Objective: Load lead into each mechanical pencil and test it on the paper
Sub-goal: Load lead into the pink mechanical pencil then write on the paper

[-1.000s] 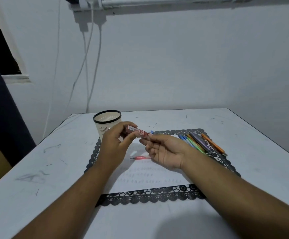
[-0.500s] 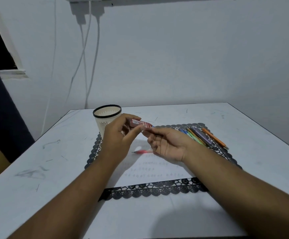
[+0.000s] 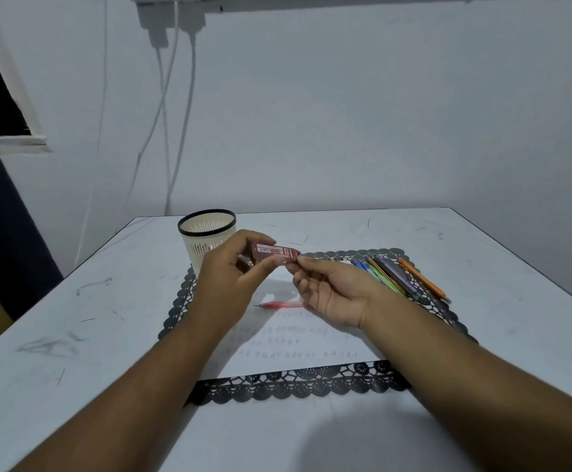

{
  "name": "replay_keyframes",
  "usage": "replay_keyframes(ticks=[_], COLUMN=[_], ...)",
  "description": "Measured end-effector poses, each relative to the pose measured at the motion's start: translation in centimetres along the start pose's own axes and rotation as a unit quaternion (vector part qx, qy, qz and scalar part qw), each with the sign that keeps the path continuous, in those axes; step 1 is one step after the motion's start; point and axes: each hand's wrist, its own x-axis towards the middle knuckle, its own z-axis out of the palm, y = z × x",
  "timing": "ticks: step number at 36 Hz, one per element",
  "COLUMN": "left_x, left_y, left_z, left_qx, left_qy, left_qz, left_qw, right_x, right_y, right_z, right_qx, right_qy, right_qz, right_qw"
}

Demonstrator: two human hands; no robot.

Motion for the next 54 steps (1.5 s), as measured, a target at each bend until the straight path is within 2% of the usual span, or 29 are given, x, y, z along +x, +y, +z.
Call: replay_keyframes(ticks=[4, 6, 9, 11, 14, 17, 26, 40, 54], left_x=[-0.2, -0.4, -0.5, -0.6, -0.7, -0.8, -0.7, -0.8, -0.8], left_y=[-0.6, -0.8, -0.9, -1.0, -1.4, -1.7, -1.9, -1.8, -1.7], left_z=[-0.4, -0.5, -0.4, -0.3, 0.0, 0.3, 0.0, 0.2, 0.2], left_qx=[0.034, 0.056, 0.091, 0.112, 0.12, 0.106, 0.076, 0.065, 0.068], left_qy=[-0.019, -0.036, -0.065, -0.08, -0.105, -0.117, -0.119, -0.129, -0.131], left_qz=[-0.02, -0.026, -0.043, -0.066, -0.078, -0.088, -0.1, -0.101, -0.108], left_qw=[0.999, 0.997, 0.993, 0.988, 0.984, 0.984, 0.985, 0.984, 0.983], right_x=[-0.4, -0.5, -0.7, -1.0, -1.6, -2.1, -2.1, -1.8, -1.5], right_y=[0.0, 0.0, 0.0, -0.1, -0.1, 0.0, -0.1, -0.1, 0.1], right_z=[-0.3, -0.6, -0.8, -0.6, 0.1, 0.3, 0.2, 0.2, 0.1], right_qx=[0.004, -0.045, -0.205, -0.269, -0.305, -0.316, -0.339, -0.263, -0.275], right_qy=[0.012, 0.028, 0.06, 0.073, 0.084, 0.081, 0.08, 0.082, 0.075], right_qz=[-0.018, -0.061, -0.164, -0.225, -0.287, -0.313, -0.333, -0.32, -0.335], right_qw=[1.0, 0.997, 0.963, 0.933, 0.904, 0.892, 0.876, 0.907, 0.898])
